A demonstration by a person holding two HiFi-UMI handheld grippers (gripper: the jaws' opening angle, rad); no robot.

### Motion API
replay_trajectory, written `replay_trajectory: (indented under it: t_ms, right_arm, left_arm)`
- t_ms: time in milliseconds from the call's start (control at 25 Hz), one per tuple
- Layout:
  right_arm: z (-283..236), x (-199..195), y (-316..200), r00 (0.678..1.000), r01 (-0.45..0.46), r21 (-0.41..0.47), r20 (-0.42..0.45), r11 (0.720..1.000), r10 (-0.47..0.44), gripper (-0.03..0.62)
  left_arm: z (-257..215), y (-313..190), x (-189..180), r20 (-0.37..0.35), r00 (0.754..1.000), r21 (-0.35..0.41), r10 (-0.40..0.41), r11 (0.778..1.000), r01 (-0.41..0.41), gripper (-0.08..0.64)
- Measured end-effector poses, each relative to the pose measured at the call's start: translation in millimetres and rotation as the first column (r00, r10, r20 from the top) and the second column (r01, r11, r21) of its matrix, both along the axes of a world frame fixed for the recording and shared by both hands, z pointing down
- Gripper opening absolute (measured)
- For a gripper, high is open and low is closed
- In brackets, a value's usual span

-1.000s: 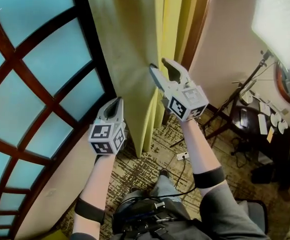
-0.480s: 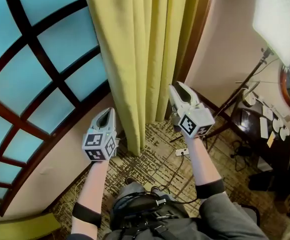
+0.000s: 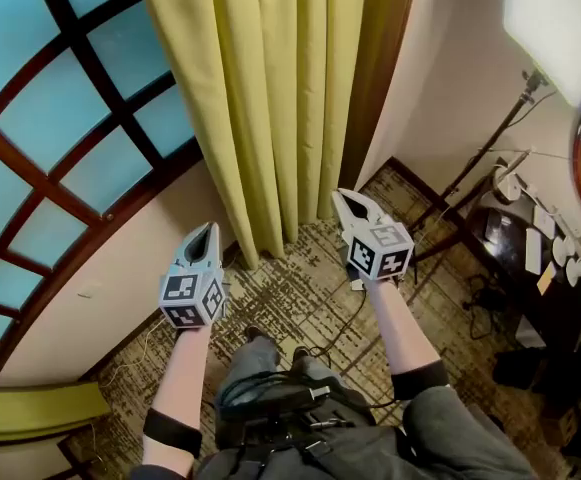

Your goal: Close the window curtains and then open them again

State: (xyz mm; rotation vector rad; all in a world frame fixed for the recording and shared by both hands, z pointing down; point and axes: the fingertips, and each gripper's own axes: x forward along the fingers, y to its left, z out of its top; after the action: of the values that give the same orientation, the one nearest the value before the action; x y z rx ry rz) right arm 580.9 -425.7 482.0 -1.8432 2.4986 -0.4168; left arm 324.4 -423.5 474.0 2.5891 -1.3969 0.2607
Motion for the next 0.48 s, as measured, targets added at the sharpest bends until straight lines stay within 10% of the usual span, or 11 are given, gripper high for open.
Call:
replay_trajectory:
  t_ms: [480]
  right_arm:
    - [41, -113, 53, 0.983, 0.186, -0.064, 0.013, 0.98, -0.186, 0.003]
  left_arm:
    - [15, 91, -108, 0.04, 0.983, -0.017, -0.177, 0.984, 0.178, 0.003]
